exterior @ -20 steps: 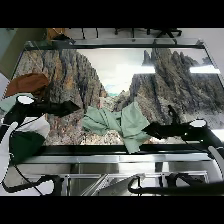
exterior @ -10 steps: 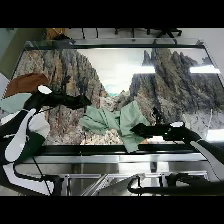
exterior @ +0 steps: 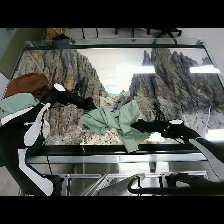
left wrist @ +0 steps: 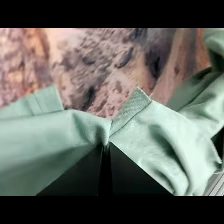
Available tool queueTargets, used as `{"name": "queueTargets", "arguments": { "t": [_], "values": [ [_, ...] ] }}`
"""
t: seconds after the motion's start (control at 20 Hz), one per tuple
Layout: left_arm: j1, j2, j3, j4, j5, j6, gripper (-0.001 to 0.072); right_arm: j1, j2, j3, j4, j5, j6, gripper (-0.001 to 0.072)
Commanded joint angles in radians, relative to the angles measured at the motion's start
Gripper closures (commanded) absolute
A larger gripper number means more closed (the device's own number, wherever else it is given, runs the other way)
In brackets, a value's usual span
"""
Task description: Fold the shirts.
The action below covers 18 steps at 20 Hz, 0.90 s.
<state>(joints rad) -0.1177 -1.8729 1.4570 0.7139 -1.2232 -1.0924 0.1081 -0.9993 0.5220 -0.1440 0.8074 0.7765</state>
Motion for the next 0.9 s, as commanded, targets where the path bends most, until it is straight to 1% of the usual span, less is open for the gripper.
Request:
{"name": "queueTargets", "arguments": {
  "t": [0.0,0.15,0.25,0.3,0.45,0.55,0.6,0.7,0.75,0.85],
  "values": [
    [0.011,0.035,0.105,-0.002,-0.045,-0.019,0.0692,-0.034,0.022,0.071,0.008,0.084,-0.007,0.0695],
    [0.021,0.142,0.228,-0.006,-0.083,-0.032,0.0693,-0.144,0.056,0.308,0.040,0.270,-0.006,0.0695],
    [0.023,0.228,0.341,-0.008,-0.091,-0.047,0.0693,-0.217,0.067,0.535,0.084,0.370,0.005,0.0695],
    [0.025,0.272,0.405,-0.009,-0.092,-0.061,0.0693,-0.251,0.066,0.668,0.085,0.407,0.035,0.0695],
    [0.050,0.411,0.629,-0.008,-0.079,-0.093,0.0693,-0.353,0.066,1.040,0.085,0.461,0.114,0.0696],
    [0.087,0.534,0.702,-0.008,-0.004,-0.099,0.0693,-0.428,0.066,1.276,0.085,0.465,0.152,0.0696],
    [0.111,0.607,0.693,-0.008,0.050,-0.098,0.0693,-0.465,0.066,1.384,0.085,0.465,0.169,0.0695],
    [0.172,0.784,0.597,-0.007,0.174,-0.077,0.0693,-0.518,0.071,1.542,0.084,0.465,0.179,0.0695],
    [0.205,0.876,0.535,-0.005,0.230,-0.048,0.0693,-0.538,0.079,1.578,0.084,0.461,0.179,0.0695],
    [0.275,1.022,0.449,0.002,0.293,-0.001,0.0693,-0.564,0.118,1.586,0.071,0.451,0.178,0.0695]
  ]
}}
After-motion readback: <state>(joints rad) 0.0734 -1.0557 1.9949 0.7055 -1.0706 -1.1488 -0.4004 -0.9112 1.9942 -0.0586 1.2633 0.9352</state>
